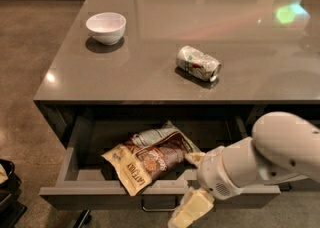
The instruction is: Pick brown chip bag from top drawer and place on counter
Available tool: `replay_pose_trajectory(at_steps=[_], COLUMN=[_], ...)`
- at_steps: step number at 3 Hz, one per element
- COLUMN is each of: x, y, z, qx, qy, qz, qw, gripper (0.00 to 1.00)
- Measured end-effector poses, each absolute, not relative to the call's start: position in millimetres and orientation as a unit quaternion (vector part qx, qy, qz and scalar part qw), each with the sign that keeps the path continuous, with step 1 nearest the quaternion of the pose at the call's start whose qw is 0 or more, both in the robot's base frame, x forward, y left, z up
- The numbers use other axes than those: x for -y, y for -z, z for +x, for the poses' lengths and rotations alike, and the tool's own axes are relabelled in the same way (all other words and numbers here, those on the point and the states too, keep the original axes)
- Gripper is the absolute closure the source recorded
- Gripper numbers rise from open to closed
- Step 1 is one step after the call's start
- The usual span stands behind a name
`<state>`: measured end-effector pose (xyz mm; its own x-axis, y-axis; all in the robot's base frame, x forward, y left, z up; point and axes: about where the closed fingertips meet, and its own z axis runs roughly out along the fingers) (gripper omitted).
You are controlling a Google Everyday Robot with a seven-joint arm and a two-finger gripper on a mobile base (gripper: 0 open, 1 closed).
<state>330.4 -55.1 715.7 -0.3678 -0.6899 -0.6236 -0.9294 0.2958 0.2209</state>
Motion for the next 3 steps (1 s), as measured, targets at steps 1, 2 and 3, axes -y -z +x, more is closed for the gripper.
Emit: replay_pose_trajectory(at_steps=[1, 2, 3], x=[11, -24, -51], y=[-691, -692, -701], z=[354, 395, 433], qx=[-0.761, -0.746, -0.731], qy=[-0.293, -0.269, -0.235], qz=[-0.538, -0.561, -0.585], qw=[0.215, 0.239, 0.261], gripper=[0.00, 0.00, 0.00])
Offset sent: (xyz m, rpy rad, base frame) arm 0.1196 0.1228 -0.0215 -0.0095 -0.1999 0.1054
